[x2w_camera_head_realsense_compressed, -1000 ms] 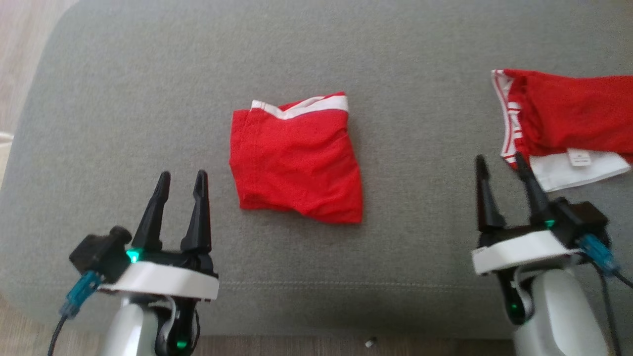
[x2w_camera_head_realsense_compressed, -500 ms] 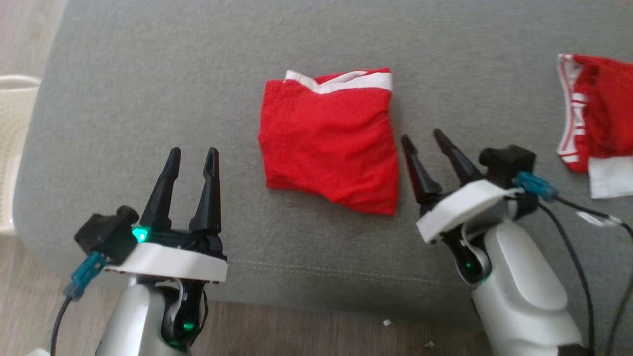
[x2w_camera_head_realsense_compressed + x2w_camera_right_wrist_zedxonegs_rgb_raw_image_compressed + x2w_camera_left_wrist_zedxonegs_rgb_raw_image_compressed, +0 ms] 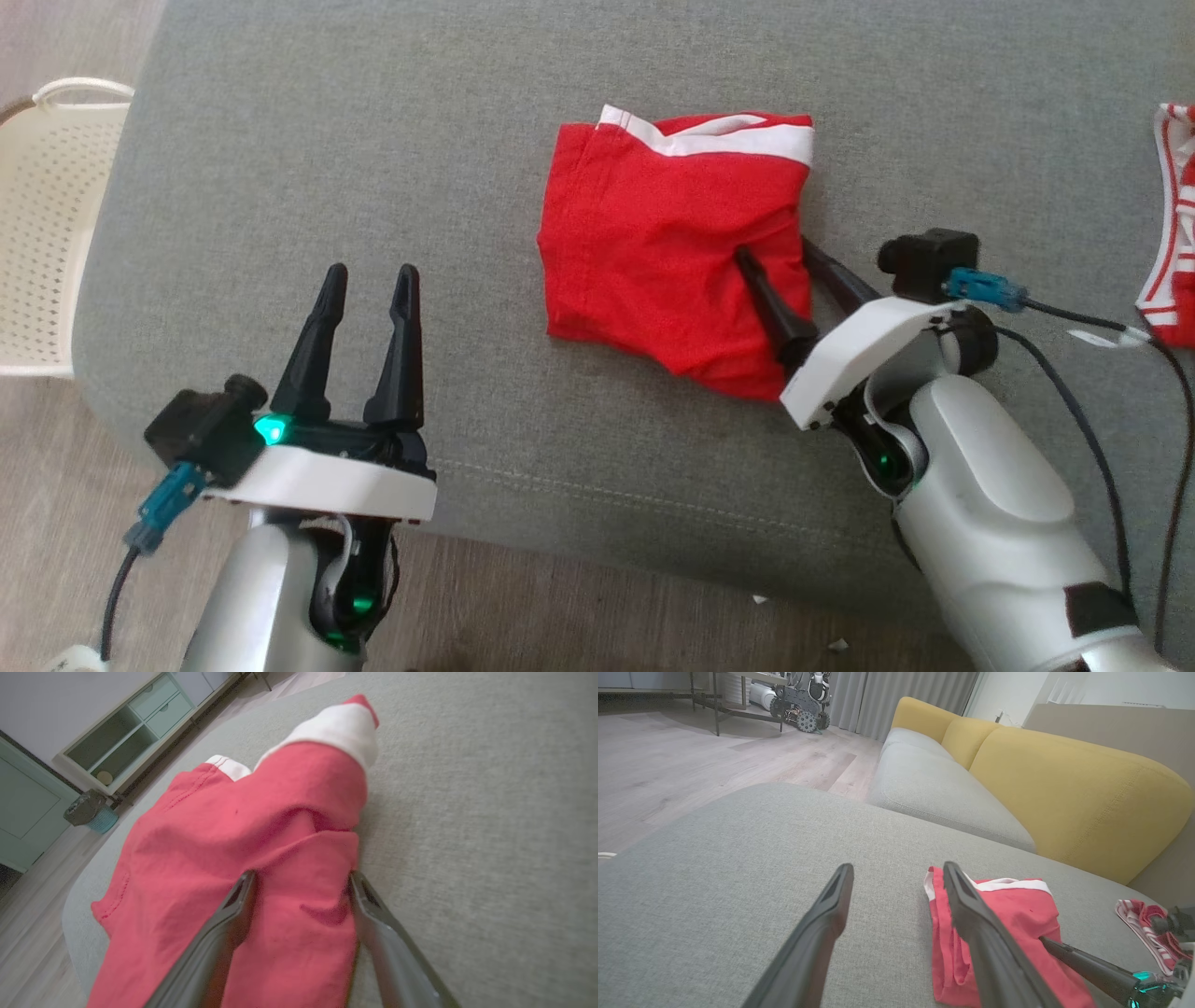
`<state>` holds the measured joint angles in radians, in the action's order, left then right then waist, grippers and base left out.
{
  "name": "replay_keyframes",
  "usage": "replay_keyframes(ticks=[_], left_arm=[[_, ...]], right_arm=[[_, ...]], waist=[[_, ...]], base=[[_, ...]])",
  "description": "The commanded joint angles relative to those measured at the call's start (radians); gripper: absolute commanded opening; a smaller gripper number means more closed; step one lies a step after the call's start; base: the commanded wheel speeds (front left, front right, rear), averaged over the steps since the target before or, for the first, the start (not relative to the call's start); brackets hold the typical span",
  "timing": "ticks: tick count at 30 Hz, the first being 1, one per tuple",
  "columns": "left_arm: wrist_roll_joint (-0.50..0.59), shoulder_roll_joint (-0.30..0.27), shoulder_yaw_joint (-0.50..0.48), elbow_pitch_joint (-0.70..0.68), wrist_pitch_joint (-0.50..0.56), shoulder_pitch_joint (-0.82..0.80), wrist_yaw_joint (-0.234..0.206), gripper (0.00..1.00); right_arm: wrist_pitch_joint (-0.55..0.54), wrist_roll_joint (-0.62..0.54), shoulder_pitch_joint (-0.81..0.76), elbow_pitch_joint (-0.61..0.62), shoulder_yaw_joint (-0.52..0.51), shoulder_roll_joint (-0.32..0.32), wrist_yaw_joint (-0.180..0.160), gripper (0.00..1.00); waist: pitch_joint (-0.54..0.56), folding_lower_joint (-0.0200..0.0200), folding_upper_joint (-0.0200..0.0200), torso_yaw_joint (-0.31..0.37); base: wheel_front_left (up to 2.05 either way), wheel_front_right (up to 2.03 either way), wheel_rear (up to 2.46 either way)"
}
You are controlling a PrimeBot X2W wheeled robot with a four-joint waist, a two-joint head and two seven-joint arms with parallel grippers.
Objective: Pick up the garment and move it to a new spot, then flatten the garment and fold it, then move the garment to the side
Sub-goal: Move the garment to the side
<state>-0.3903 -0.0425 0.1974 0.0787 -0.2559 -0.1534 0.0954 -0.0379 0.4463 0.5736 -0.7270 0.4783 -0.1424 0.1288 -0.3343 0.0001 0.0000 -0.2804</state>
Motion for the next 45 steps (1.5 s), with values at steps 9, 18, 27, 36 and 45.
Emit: replay_keyframes(ticks=[9,18,27,36,45], left_arm=[[-0.002,-0.008,-0.027,-0.041,-0.006,-0.035,-0.011,1.0],[0.02,-0.008,-0.039,-0.047,-0.006,-0.032,-0.002,1.0],[0.046,-0.008,-0.037,-0.059,-0.006,-0.036,0.01,1.0],[0.082,-0.008,-0.039,-0.075,-0.006,-0.076,0.024,1.0],[0.123,-0.008,-0.029,-0.072,-0.006,-0.138,0.032,1.0]], right_arm=[[0.064,-0.045,0.064,-0.05,0.095,-0.03,0.002,0.0],[0.232,-0.293,0.139,-0.087,0.11,-0.076,0.002,0.0],[0.253,-0.436,0.171,-0.014,0.084,-0.133,0.002,0.0],[0.178,-0.387,0.23,0.101,0.123,-0.244,0.002,0.0],[0.128,-0.3,0.325,0.15,0.143,-0.387,0.002,0.0]], waist=[[0.012,-0.0001,0.0,0.018],[0.044,-0.0001,0.0,0.091],[0.065,-0.0001,0.0,0.208],[0.005,-0.0001,0.0,0.347],[-0.087,-0.0001,0.0,0.426]], base=[[0.0,0.0,0.0],[0.0,0.0,0.0],[0.0,0.0,0.0],[0.0,0.0,0.0],[0.0,0.0,0.0]])
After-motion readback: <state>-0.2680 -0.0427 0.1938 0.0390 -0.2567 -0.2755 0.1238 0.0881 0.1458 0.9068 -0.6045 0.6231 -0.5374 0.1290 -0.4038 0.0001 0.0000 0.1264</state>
